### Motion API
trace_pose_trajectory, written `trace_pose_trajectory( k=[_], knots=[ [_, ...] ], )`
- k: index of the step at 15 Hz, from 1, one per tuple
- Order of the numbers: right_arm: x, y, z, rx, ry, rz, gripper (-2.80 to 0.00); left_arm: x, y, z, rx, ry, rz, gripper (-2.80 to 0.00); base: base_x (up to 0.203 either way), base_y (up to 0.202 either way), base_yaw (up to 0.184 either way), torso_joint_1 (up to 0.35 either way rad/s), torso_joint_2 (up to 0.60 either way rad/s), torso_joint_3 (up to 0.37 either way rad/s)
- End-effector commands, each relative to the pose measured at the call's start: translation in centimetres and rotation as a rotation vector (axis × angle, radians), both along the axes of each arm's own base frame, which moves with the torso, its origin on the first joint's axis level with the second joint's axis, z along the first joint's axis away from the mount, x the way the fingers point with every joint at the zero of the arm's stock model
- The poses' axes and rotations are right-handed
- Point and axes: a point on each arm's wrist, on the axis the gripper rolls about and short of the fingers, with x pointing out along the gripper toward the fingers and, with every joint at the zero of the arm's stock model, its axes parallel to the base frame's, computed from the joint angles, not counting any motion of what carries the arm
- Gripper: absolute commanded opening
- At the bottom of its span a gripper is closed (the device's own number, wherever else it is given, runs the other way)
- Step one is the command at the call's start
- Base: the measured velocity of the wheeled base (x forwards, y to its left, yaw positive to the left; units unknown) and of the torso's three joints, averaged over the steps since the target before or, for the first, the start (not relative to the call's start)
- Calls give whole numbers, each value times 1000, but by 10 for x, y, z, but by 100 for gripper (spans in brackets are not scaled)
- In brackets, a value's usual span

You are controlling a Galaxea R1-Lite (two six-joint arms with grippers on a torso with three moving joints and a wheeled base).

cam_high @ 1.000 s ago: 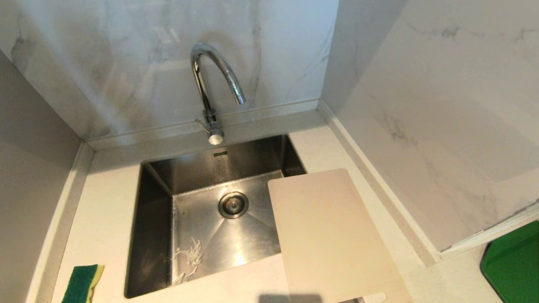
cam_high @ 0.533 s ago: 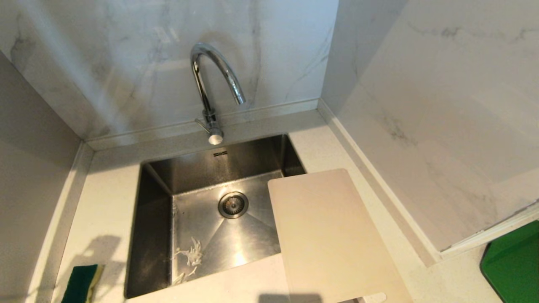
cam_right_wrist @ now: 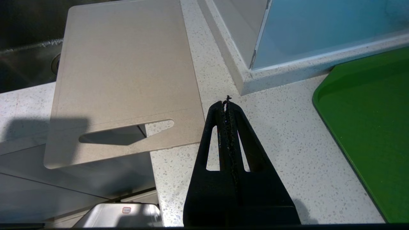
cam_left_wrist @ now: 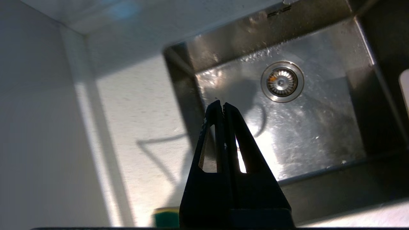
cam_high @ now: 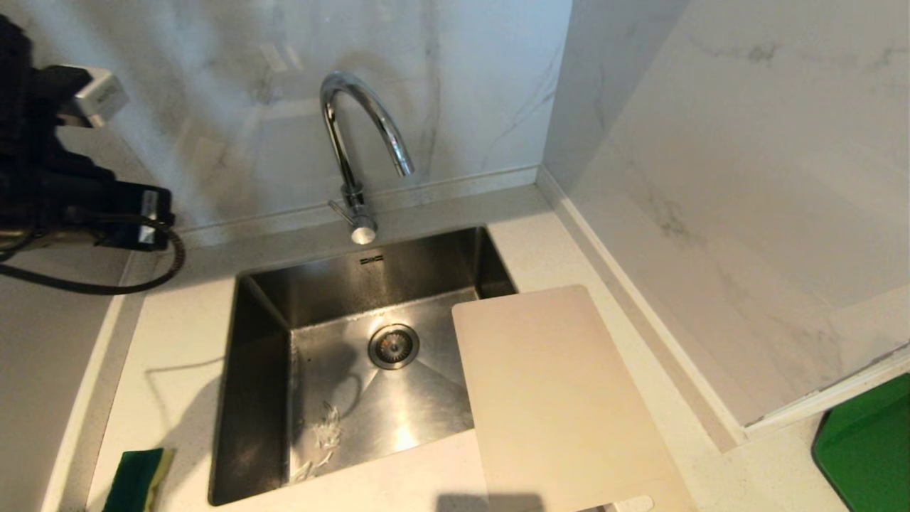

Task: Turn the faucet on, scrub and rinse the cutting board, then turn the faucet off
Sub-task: Turn on the tap

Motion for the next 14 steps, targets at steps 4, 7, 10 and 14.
trace_pose_trajectory(
  k=[4,7,10,14],
  knots=[
    [0,0,0,0,1,0,-280,96,-50,-27,-140,92,94,-280,0,0,0,0,0,0],
    [0,0,0,0,1,-1,-280,123,-61,-43,-204,104,139,-280,0,0,0,0,0,0],
    [0,0,0,0,0,-1,-280,144,-63,-55,-253,78,172,-280,0,0,0,0,0,0],
    [0,0,0,0,0,-1,-280,158,-69,-50,-352,-54,166,-280,0,0,0,0,0,0]
  ],
)
